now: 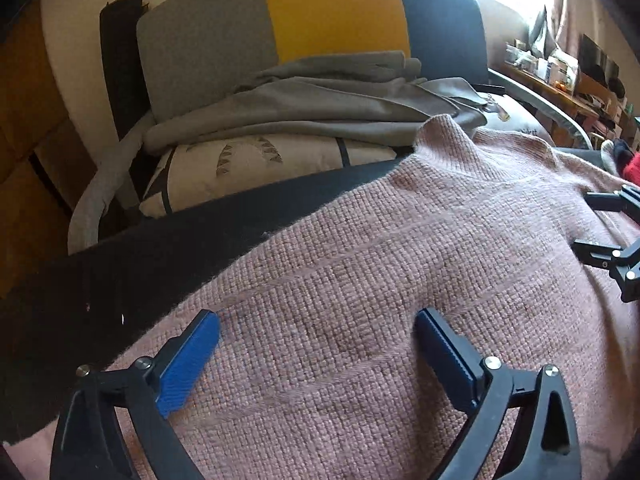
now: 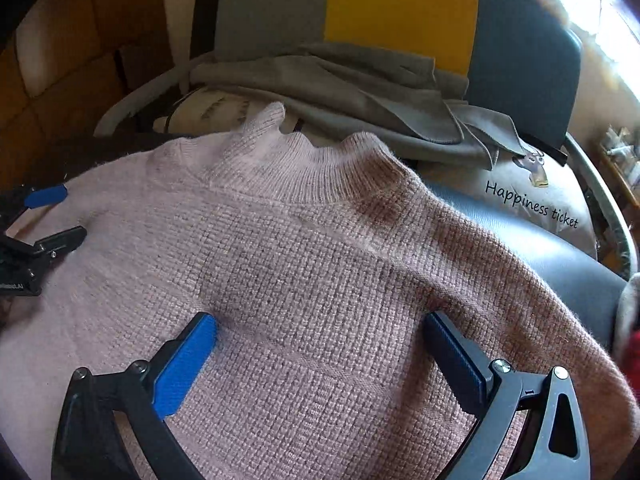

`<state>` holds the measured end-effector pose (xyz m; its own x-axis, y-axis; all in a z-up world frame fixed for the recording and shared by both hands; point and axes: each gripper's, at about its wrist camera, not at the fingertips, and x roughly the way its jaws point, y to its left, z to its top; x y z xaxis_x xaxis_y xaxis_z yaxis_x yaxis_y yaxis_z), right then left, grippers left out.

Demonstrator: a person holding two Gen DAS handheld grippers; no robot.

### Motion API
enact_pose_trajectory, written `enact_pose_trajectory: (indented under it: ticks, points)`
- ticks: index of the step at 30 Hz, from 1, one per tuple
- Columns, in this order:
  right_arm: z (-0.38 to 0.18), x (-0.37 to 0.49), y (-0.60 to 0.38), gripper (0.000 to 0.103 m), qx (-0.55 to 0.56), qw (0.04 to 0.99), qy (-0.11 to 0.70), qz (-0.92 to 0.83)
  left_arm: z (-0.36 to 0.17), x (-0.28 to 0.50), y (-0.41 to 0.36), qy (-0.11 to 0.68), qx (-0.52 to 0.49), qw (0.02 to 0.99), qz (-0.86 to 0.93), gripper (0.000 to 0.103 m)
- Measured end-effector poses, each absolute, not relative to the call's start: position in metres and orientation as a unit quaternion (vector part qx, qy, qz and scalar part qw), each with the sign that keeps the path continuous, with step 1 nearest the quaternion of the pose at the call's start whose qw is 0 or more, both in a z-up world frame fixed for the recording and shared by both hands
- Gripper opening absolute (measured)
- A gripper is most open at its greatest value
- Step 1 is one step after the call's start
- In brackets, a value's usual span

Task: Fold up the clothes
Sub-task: 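Smooth the spread pink sweater near the collar with both grippers, then move both open grippers toward the pink sweater hem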

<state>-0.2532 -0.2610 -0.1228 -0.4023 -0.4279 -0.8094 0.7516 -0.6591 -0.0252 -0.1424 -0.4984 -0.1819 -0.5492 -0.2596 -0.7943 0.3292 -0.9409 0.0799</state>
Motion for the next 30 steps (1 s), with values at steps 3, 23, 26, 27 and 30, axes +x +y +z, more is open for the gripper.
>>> enact_pose_trajectory:
  ticks: [3, 23, 26, 27, 30]
  points:
    - [-0.121, -0.256, -0.262, 0.103, 0.407, 0.363, 0.193, -0.816, -0.169, -0.132, -0.498, 0.070, 0.451, 0.187, -0.870, 0.074]
    - [-0.089, -0.083, 0.034, 0.103, 0.522, 0.411, -0.035, -0.746, -0.159, 0.224, -0.460, 0.377, 0.350, 0.187, -0.837, 0.060]
    - [-0.105, -0.044, 0.069, 0.103, 0.538, 0.396, -0.060, -0.742, -0.166, 0.251, -0.440, 0.391, 0.351, 0.173, -0.833, 0.061]
    - [-0.110, -0.033, 0.077, 0.102, 0.542, 0.389, -0.072, -0.742, -0.167, 0.258, -0.433, 0.397, 0.351, 0.166, -0.832, 0.061]
    - [-0.120, -0.011, 0.087, 0.078, 0.537, 0.381, -0.097, -0.746, -0.168, 0.272, -0.418, 0.408, 0.348, 0.144, -0.832, 0.062]
